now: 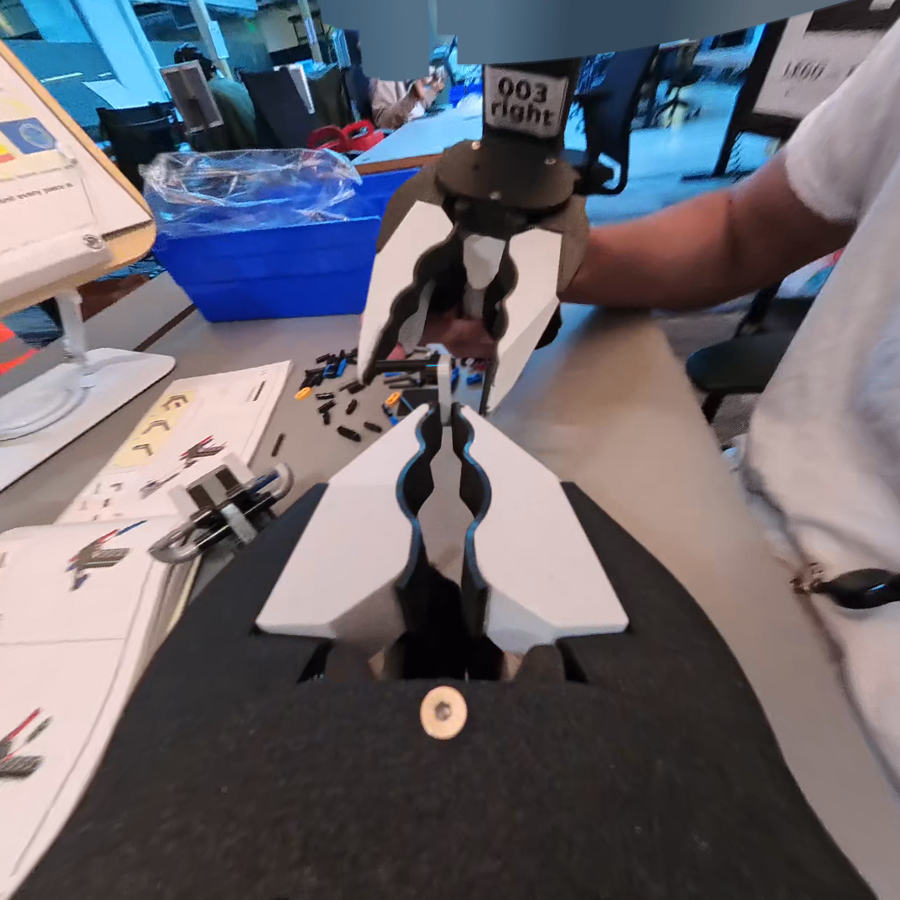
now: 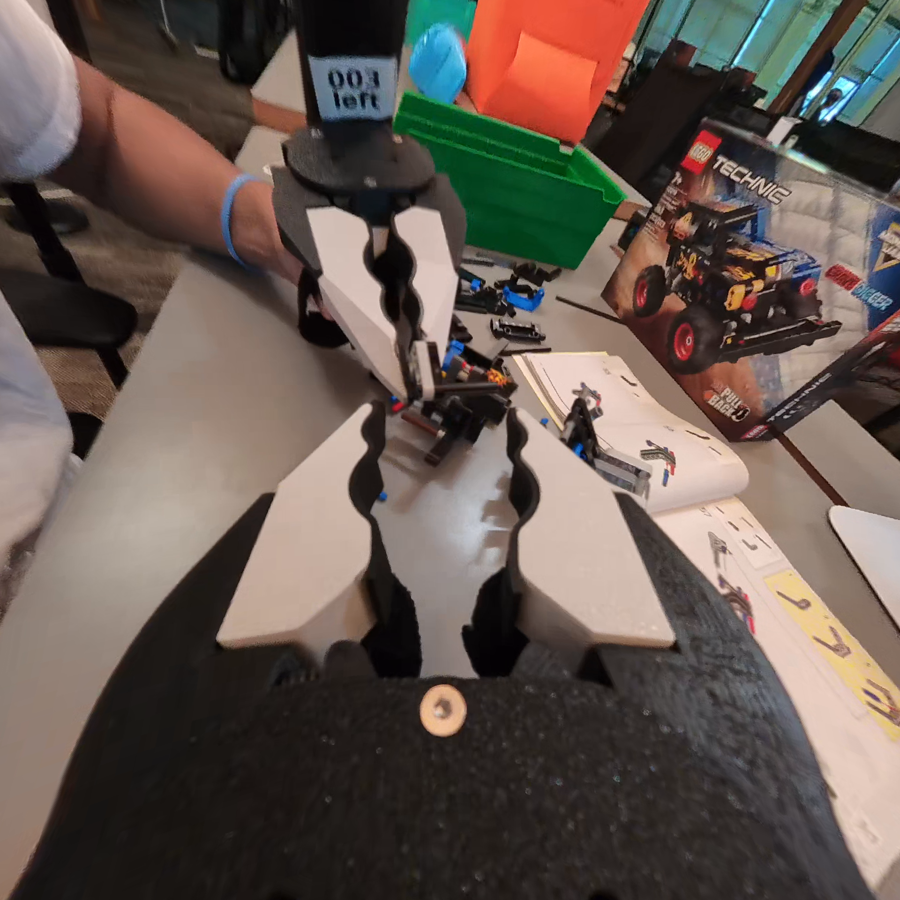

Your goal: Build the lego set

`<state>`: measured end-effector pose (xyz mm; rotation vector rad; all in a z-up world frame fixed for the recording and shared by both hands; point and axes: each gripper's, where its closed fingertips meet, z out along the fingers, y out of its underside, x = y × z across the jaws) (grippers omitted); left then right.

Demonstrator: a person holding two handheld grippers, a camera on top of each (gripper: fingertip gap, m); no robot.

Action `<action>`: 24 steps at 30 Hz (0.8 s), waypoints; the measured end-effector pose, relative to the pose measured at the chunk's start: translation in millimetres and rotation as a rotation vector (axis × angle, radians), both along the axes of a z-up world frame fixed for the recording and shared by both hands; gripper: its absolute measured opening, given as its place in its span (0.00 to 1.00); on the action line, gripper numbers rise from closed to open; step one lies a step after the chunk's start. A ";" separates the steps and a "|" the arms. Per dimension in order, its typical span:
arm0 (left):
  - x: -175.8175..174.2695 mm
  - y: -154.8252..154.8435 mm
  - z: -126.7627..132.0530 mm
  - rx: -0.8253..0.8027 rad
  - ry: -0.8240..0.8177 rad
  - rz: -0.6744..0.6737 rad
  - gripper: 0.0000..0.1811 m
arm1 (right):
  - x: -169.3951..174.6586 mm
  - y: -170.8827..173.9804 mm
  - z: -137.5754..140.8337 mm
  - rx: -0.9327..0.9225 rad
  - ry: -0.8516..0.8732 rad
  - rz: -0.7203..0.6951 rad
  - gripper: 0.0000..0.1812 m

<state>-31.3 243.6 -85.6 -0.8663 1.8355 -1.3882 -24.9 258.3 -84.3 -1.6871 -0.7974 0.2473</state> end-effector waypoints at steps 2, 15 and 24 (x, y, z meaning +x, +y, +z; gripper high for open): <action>-1.3 -6.3 -0.9 -0.020 0.014 -0.033 0.01 | -2.4 -2.9 6.9 0.010 0.051 0.021 0.27; -4.9 0.0 -7.3 0.259 -0.140 -0.004 0.01 | 1.3 -17.6 9.5 -0.189 0.270 0.140 0.20; -1.6 3.9 -27.9 0.867 -0.318 0.102 0.01 | -9.1 -11.0 -14.9 -0.544 0.486 0.211 0.02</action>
